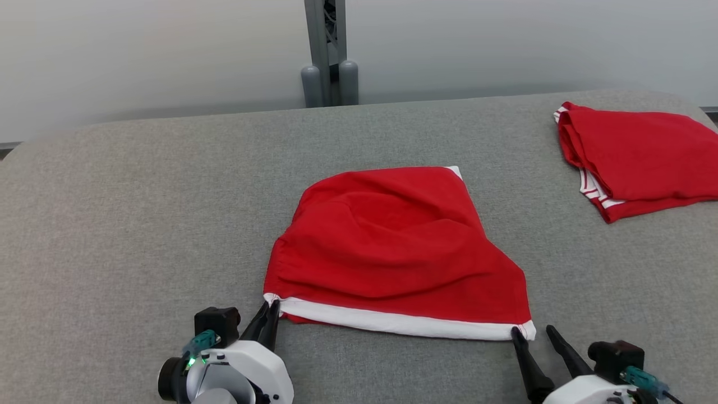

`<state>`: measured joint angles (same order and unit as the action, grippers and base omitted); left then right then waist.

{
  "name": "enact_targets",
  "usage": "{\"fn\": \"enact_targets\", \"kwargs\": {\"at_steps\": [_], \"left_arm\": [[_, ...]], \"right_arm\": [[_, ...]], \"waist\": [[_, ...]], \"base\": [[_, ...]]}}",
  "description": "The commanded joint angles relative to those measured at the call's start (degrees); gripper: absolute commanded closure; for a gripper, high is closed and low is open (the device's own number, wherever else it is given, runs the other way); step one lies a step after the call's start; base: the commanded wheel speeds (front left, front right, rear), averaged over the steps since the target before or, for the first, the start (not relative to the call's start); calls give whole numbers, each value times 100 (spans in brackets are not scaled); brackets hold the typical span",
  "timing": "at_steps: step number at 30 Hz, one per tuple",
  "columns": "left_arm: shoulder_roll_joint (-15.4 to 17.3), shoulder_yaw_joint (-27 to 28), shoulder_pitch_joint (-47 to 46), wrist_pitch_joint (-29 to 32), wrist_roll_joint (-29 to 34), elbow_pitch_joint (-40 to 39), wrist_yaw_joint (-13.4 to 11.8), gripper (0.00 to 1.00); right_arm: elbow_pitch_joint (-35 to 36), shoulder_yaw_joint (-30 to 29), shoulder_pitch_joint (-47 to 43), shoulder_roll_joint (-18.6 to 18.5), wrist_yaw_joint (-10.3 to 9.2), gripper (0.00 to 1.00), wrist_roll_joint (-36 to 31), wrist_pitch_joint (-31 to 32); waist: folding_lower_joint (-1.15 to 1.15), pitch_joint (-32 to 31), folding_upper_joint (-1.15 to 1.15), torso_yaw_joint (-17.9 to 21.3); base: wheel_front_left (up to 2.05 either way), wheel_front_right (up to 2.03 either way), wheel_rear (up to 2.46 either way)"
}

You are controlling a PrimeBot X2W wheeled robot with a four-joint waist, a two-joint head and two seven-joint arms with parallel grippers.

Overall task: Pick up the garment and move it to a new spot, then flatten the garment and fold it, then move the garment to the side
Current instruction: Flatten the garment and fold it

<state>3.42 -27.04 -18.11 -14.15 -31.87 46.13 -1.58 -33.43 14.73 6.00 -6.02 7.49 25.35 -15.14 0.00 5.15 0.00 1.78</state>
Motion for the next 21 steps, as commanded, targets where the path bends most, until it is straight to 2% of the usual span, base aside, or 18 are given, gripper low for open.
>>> {"fn": "enact_targets", "kwargs": {"at_steps": [1,3,4,5,6,7,12,18,21], "left_arm": [[76,-1,27,-8,-8,-51,-34,100],[82,-12,38,-10,-8,-94,-39,100],[80,-21,46,-11,-3,-118,-46,100],[77,-30,56,-9,0,-142,-54,100],[82,-37,66,-5,-2,-165,-58,100],[87,-42,81,-3,-4,-185,-65,100],[103,-68,143,-19,-14,-311,-88,100],[208,-10,252,-55,-40,-689,-34,100],[296,52,276,-36,-118,-1147,35,100]], "right_arm": [[-162,76,172,1,0,0,95,3],[-315,183,253,9,0,0,163,3],[-380,229,292,5,0,9,210,3],[-423,266,321,-4,0,57,229,3],[-464,301,348,-14,0,81,251,3],[-482,316,356,-23,0,100,275,3],[-344,328,227,-126,0,100,345,3],[280,159,53,-235,0,100,216,3],[740,41,17,-302,0,100,184,3]], "waist": [[0,14,0,-40],[0,25,0,-67],[0,30,0,-78],[0,33,0,-85],[0,34,0,-91],[0,32,0,-95],[0,-26,0,-82],[0,-166,0,10],[0,-275,0,67]], "base": [[0,0,0],[0,0,0],[0,0,0],[0,0,0],[0,0,0],[0,0,0],[0,0,0],[0,0,0],[0,0,0]]}}
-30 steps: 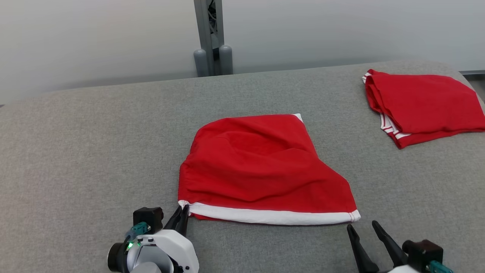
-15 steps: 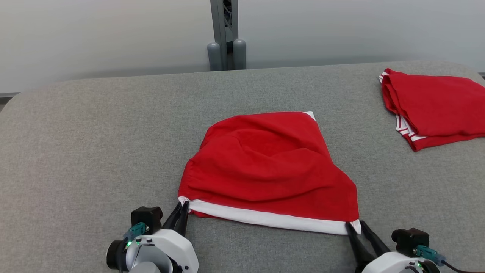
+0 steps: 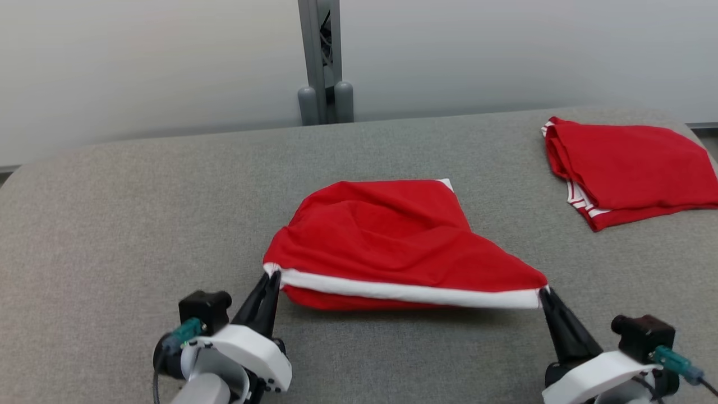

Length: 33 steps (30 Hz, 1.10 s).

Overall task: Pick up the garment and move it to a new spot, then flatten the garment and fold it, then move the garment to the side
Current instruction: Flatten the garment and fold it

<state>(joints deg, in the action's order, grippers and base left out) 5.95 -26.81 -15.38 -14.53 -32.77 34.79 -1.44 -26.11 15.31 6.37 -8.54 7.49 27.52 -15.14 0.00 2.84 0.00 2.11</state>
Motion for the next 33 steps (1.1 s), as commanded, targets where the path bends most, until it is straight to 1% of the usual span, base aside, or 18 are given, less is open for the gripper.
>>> {"fn": "enact_targets", "kwargs": {"at_steps": [1,3,7,8,10,13,18,22,25,30,33], "left_arm": [[90,47,9,41,-52,-186,44,100],[217,86,-9,165,-98,-594,80,100],[562,191,-156,565,-164,-1590,50,100],[752,251,-268,847,-197,-2123,52,100],[926,323,-397,1148,-286,-2596,77,100],[1166,447,-691,1601,-442,-3221,128,100],[1396,627,-1265,2360,-859,-3963,224,100],[1454,734,-1722,2990,-1253,-4283,172,100],[1479,779,-1980,3375,-1495,-4333,116,100],[1427,770,-2242,3757,-1753,-4112,45,100],[1409,742,-2445,3804,-1738,-3826,79,100]], "right_arm": [[150,-48,-9,-72,0,100,-25,3],[429,-96,64,-149,0,100,8,3],[915,-150,322,-386,0,100,100,16],[1163,-206,535,-540,0,100,138,67],[1386,-267,761,-682,0,100,172,168],[1671,-348,1139,-896,-1,100,222,328],[2014,-447,1814,-1269,-1,100,185,571],[2175,-424,2296,-1477,-1,100,197,707],[2222,-371,2555,-1544,-1,100,186,813],[2077,-262,2811,-1536,-1,100,214,928],[1831,-154,3044,-1493,-1,100,279,989]], "waist": [[0,-88,0,52],[0,-179,0,81],[0,-349,0,131],[0,-407,0,136],[0,-467,0,145],[0,-562,0,152],[0,-681,0,162],[0,-739,0,175],[0,-757,0,183],[0,-701,0,185],[0,-560,0,196]], "base": [[0,0,0],[0,0,0],[0,0,0],[0,0,0],[0,0,0],[0,0,0],[0,0,0],[0,0,0],[0,0,0],[0,0,0],[0,0,0]]}}
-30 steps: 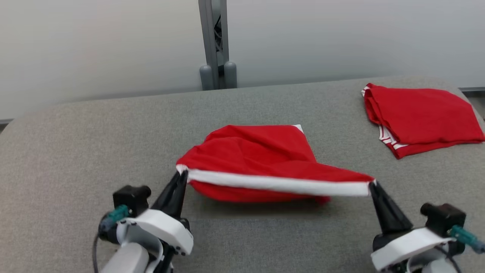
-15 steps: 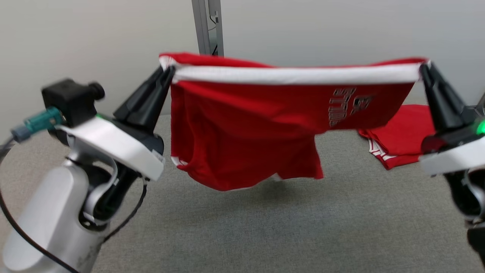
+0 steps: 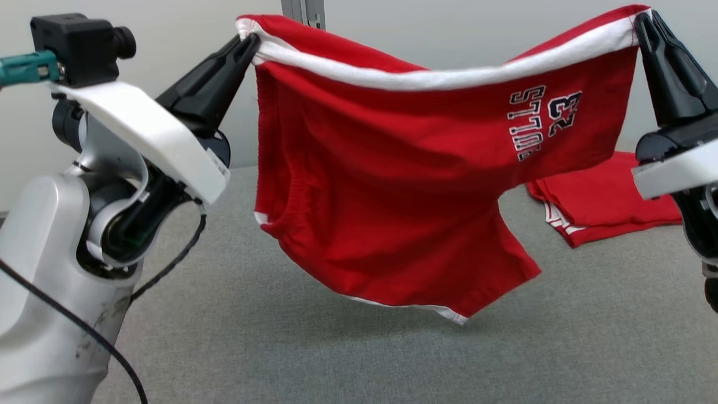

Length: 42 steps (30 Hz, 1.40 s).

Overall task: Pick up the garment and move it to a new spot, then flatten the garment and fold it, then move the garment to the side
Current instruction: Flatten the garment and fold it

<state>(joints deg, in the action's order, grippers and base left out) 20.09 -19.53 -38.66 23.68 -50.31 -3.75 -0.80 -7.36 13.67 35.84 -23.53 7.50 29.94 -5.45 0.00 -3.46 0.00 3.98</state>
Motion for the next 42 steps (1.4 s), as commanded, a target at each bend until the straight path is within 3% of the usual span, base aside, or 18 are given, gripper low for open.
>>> {"fn": "enact_targets", "kwargs": {"at_steps": [1,9,17,22,28,32,37,42], "left_arm": [[-23,-9,-200,-31,45,172,34,100],[-300,-266,-1356,-632,506,1661,529,100],[-562,-629,-3386,-2434,1528,3417,781,100],[-679,-878,-4321,-3477,1865,4377,821,100],[-744,-1215,-4579,-3861,1750,5066,823,100],[-755,-1466,-4308,-3890,1546,5049,824,100],[-714,-1963,-3542,-3894,1141,4611,824,100],[-417,-2549,-2388,-3878,505,4233,825,100]], "right_arm": [[-183,57,205,17,-2,100,37,25],[-1603,490,1533,193,-1,100,-50,-228],[-3279,768,3812,510,-2,100,-469,-899],[-3482,551,4728,677,-2,100,-868,-986],[-3332,210,4586,974,-2,100,-1316,-980],[-3340,273,4231,1020,-2,100,-1327,-980],[-3385,463,3461,794,-2,100,-817,-979],[-3378,835,2413,518,-2,100,94,-978]], "waist": [[0,134,0,11],[0,827,0,-70],[0,2210,0,-160],[0,3000,0,-176],[0,3524,0,-82],[0,3762,0,-117],[0,3725,0,-199],[0,3384,0,-179]], "base": [[0,0,0],[0,0,0],[0,0,0],[0,0,0],[0,0,0],[0,0,0],[0,0,0],[0,0,0]]}}
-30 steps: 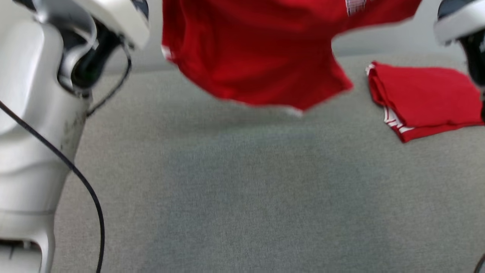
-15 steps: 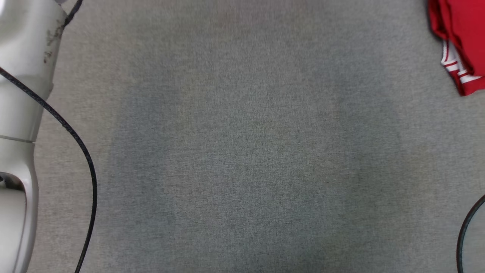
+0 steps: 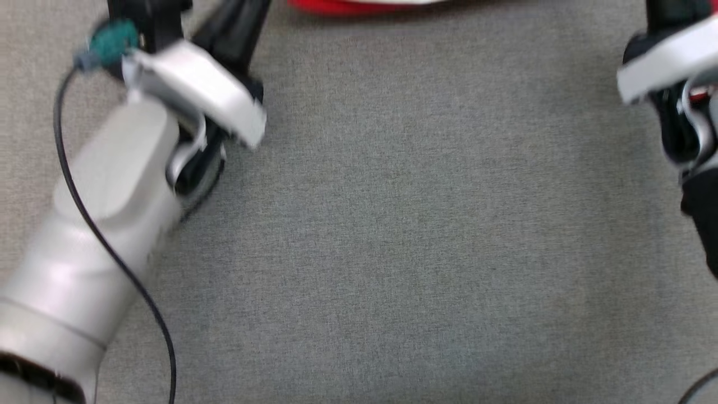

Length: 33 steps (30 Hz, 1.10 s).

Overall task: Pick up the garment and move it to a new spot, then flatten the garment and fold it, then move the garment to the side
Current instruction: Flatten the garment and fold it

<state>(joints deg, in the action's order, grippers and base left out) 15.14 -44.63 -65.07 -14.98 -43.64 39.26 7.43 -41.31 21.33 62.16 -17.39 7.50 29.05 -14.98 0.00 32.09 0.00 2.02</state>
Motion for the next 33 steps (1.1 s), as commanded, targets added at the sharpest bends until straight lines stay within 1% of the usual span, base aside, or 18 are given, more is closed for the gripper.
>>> {"fn": "enact_targets", "kwargs": {"at_steps": [1,3,5,8,10,11,14,16,18,23,24,27,30,33], "left_arm": [[156,-108,494,-3,-288,-180,3,100],[362,-186,962,-3,-476,-395,2,100],[534,-243,1475,-8,-531,-612,0,100],[748,-302,2175,-17,-469,-990,-178,100],[821,-306,2633,-22,-484,-1249,-320,100],[821,-306,2633,-22,-484,-1249,-320,100],[943,-356,3218,-26,-386,-1615,-543,100],[956,-356,3598,-26,-384,-1862,-686,100],[961,-276,3956,-27,-526,-2116,-780,100],[1227,-327,4587,21,-571,-2629,-997,100],[1325,-367,4789,88,-593,-2865,-1115,100],[1513,-409,5100,230,-646,-3277,-1312,100],[1699,-472,5362,388,-654,-3764,-1524,100],[1875,-561,5613,585,-700,-4246,-1696,100]], "right_arm": [[50,141,-420,-163,-2,100,365,-26],[121,291,-799,-311,-2,100,679,-27],[201,449,-1191,-435,-2,100,952,-26],[316,641,-1710,-642,-3,100,1279,-26],[396,753,-2042,-757,-3,100,1435,-26],[396,753,-2042,-757,-3,100,1435,-26],[544,910,-2517,-874,-3,100,1641,-27],[623,974,-2829,-970,-4,100,1706,-27],[698,1020,-3136,-1042,-4,100,1717,-26],[933,1031,-3815,-1204,-9,100,1733,-27],[1040,1043,-4062,-1262,-9,100,1715,0],[1246,1004,-4361,-1409,-9,100,1649,115],[1546,889,-4698,-1593,-10,100,1568,317],[1957,654,-5058,-1794,-10,100,1572,652]], "waist": [[0,-256,0,25],[0,-407,0,48],[0,-566,0,66],[0,-807,0,78],[0,-984,0,71],[0,-984,0,71],[0,-1251,0,75],[0,-1456,0,73],[0,-1667,0,61],[0,-2144,0,37],[0,-2317,0,41],[0,-2521,0,67],[0,-2636,0,65],[0,-2727,0,46]], "base": [[0,0,0],[0,0,0],[0,0,0],[0,0,0],[0,0,0],[0,0,0],[0,0,0],[0,0,0],[0,0,0],[0,0,0],[0,0,0],[0,0,0],[0,0,0],[0,0,0]]}}
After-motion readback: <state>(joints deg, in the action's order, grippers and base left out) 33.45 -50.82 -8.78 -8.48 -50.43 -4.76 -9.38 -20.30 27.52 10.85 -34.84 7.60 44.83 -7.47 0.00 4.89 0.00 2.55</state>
